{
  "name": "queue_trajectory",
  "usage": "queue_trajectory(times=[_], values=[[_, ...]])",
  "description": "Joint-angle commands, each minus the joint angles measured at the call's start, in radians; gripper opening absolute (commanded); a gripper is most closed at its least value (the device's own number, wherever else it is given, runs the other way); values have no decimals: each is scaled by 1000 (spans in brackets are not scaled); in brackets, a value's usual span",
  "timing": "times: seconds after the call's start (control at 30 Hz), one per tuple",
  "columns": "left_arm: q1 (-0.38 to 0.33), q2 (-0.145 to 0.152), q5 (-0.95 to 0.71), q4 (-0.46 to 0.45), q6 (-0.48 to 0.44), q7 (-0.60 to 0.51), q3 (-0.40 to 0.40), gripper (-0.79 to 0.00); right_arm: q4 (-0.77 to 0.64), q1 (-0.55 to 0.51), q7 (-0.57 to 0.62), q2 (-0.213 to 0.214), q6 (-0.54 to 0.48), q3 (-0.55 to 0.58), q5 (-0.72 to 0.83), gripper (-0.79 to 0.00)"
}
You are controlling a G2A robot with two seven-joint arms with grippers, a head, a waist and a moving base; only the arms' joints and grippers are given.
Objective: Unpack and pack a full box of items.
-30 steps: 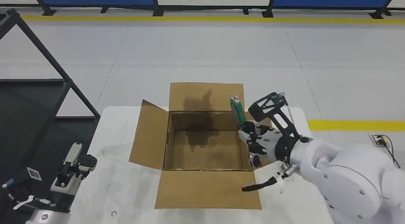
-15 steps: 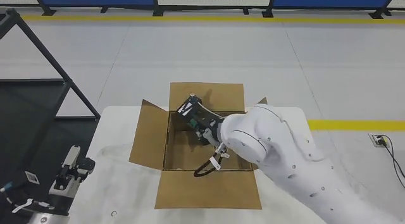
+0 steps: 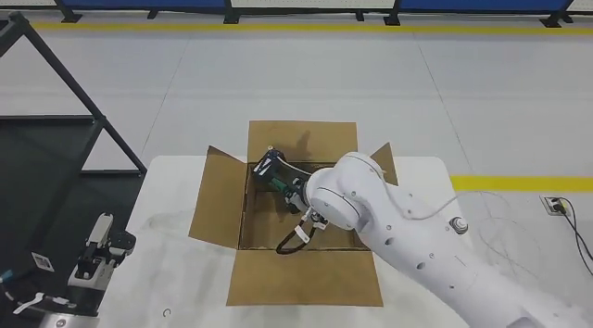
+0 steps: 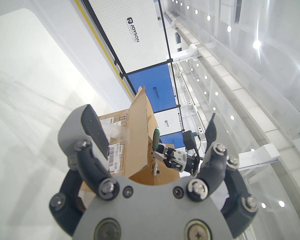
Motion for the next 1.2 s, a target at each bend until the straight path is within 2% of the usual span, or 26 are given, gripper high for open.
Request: queue_trajectory(times=[0.0, 0.17, 0.4, 0.5, 0.8, 1.17], values=[[0, 0, 0, 0, 0, 0, 0, 0, 0, 0, 0, 0, 0, 0, 0, -785], [0, 0, 0, 0, 0, 0, 0, 0, 43, -20, -47, -8, -62, -18, -14, -785], [0, 0, 0, 0, 0, 0, 0, 0, 264, 6, -148, -50, -234, -63, 4, -785], [0, 0, 0, 0, 0, 0, 0, 0, 351, 18, -188, -74, -277, -86, 4, -785], [0, 0, 0, 0, 0, 0, 0, 0, 567, 41, -235, -165, -248, -153, -10, -785], [0, 0, 0, 0, 0, 0, 0, 0, 789, 69, -257, -265, -239, -180, 10, -785]])
